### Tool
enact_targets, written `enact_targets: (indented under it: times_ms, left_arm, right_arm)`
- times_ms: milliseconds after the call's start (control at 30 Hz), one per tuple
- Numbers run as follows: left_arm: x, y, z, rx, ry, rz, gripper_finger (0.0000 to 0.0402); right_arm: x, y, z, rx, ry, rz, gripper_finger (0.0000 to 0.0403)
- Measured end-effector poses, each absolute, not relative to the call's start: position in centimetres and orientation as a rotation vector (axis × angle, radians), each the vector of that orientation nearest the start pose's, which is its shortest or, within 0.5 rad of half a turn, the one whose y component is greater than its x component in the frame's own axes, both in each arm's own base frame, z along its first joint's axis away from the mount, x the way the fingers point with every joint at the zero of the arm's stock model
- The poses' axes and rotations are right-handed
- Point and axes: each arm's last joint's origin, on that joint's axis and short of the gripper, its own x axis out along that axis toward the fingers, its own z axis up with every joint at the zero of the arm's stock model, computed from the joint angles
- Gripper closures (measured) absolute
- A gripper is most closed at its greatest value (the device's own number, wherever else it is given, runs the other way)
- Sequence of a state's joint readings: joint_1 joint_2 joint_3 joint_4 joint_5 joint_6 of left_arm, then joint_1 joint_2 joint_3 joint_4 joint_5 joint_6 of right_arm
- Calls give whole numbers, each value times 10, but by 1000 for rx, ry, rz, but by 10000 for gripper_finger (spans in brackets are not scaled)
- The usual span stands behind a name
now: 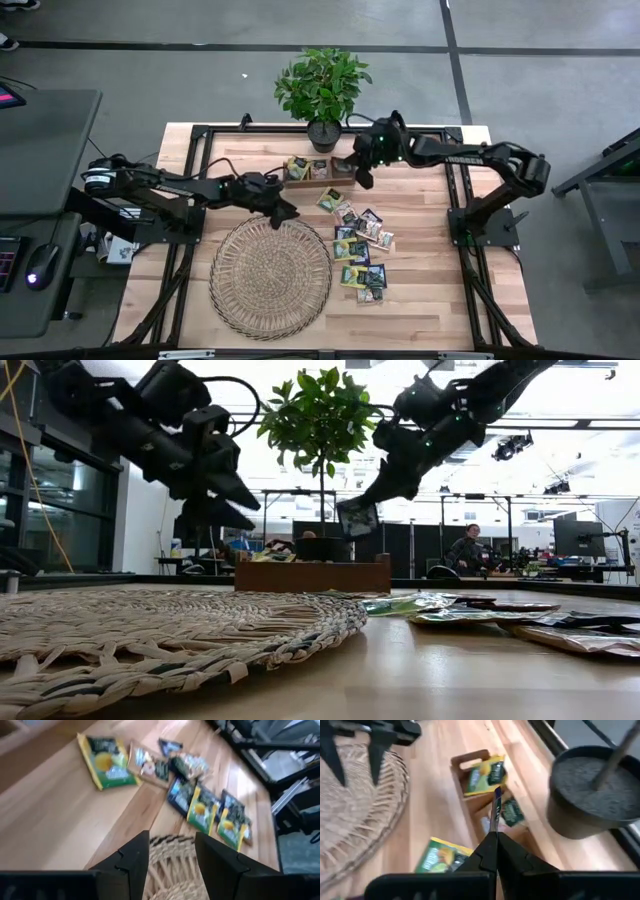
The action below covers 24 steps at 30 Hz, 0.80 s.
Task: Pick & Place Tea
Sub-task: Put the blue tea bag into the right section of the wooden organizer
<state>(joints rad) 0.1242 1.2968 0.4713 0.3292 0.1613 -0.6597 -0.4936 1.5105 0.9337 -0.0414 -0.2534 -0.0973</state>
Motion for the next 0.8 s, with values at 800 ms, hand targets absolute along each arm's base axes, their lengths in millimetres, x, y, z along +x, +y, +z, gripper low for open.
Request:
enact_targets:
  times_ms: [800]
  left_arm:
    - [244,27,176,-739,431,155,243]
  right_arm:
    - [292,-184,179,135,631,-174,403]
